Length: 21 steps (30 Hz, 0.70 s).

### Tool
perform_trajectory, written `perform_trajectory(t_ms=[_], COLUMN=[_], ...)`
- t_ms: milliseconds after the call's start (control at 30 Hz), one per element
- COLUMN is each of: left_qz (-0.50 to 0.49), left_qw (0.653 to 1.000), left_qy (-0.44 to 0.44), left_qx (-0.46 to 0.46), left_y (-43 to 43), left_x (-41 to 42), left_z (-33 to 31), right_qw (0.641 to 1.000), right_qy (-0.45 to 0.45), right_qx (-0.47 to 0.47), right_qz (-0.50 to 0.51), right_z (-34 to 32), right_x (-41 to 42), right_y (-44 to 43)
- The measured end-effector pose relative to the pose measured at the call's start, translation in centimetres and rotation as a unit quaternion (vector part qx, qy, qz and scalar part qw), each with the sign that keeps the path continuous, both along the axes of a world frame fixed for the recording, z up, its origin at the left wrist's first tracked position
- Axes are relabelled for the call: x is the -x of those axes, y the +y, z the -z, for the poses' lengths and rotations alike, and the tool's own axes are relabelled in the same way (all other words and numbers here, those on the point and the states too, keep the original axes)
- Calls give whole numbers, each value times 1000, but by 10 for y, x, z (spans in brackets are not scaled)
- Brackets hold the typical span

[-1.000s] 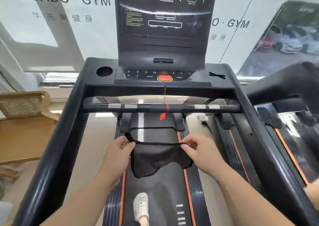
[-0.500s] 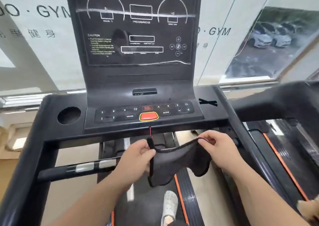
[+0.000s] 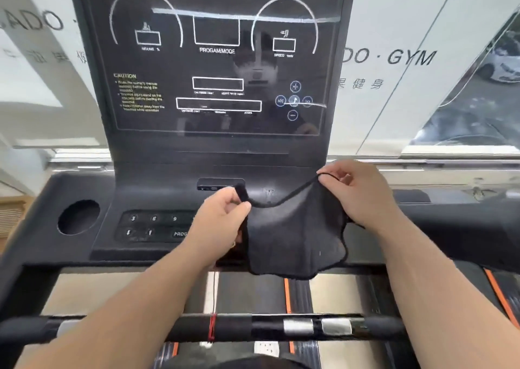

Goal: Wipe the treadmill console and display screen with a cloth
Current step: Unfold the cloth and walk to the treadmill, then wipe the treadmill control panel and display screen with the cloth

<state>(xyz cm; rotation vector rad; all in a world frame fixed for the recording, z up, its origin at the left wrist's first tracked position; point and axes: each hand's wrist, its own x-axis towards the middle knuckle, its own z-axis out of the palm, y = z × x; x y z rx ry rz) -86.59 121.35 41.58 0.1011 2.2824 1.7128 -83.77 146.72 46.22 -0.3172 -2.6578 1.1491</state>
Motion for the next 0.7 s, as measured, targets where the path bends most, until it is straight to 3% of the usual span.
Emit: perform_trajectory(t_ms=[200,400,533,700], left_qz=[-65,87,202,205], left_qw=[970,881,835,842], left_qy=[112,242,358,397], left_qx=[203,397,365,302], left_y=[9,-6,-18,-21], left_x=[19,10,-8,-23], left_z=[27,56,70,80], right_qw=[983,974,957,934], right_qy=[-35,-66,-109,-138], right_qx=[-175,-219,-263,-316], right_qz=[52,-13,-52,-92], right_z=[30,89,126,136], right_x=[39,16,-13,-42], right_y=[-5,-38,-62,-51])
